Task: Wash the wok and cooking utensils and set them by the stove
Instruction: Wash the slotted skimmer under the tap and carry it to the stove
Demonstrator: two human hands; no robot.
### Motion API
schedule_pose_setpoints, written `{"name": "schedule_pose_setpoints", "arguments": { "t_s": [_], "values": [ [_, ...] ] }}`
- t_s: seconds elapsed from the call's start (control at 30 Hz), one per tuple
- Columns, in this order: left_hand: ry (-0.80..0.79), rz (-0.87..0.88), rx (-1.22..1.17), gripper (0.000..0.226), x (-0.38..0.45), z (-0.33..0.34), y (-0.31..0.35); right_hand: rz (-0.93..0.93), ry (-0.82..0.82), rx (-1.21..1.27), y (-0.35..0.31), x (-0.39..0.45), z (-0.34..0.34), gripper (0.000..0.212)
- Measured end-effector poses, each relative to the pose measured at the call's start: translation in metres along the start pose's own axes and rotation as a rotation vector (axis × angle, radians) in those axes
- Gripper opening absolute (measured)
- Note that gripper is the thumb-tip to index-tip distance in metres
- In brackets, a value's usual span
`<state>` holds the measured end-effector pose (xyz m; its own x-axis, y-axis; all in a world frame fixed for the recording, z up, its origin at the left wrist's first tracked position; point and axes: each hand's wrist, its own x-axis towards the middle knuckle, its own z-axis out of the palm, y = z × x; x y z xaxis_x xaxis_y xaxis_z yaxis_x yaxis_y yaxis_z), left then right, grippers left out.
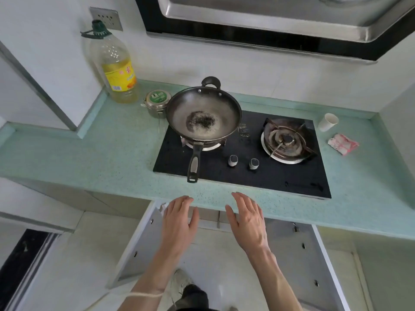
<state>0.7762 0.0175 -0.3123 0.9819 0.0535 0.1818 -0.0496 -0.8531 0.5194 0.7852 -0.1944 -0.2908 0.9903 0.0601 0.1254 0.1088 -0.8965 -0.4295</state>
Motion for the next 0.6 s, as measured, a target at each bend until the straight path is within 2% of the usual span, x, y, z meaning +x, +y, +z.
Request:
{"name": "schedule_pose_setpoints", "arguments": {
  "t_s": [0.2, 0.37, 0.6],
  "values": [
    [-0.037, 0.051, 0.111, 0.032, -0.042, 0.021, 0.038, 0.01, -0.024, 0.019, 0.048, -0.054, -0.009, 0.047],
    [-0.053, 0.048, 0.177, 0.036, -0.078, 0.04, 0.055, 0.04, -0.056, 0.029, 0.079, -0.091, 0.009, 0.048],
    [-0.059, 0.0, 0.148, 0.039, -0.128, 0.109, 0.025, 0.122, -0.144, 0.081, 0.116, -0.129, 0.074, 0.052]
  ]
}}
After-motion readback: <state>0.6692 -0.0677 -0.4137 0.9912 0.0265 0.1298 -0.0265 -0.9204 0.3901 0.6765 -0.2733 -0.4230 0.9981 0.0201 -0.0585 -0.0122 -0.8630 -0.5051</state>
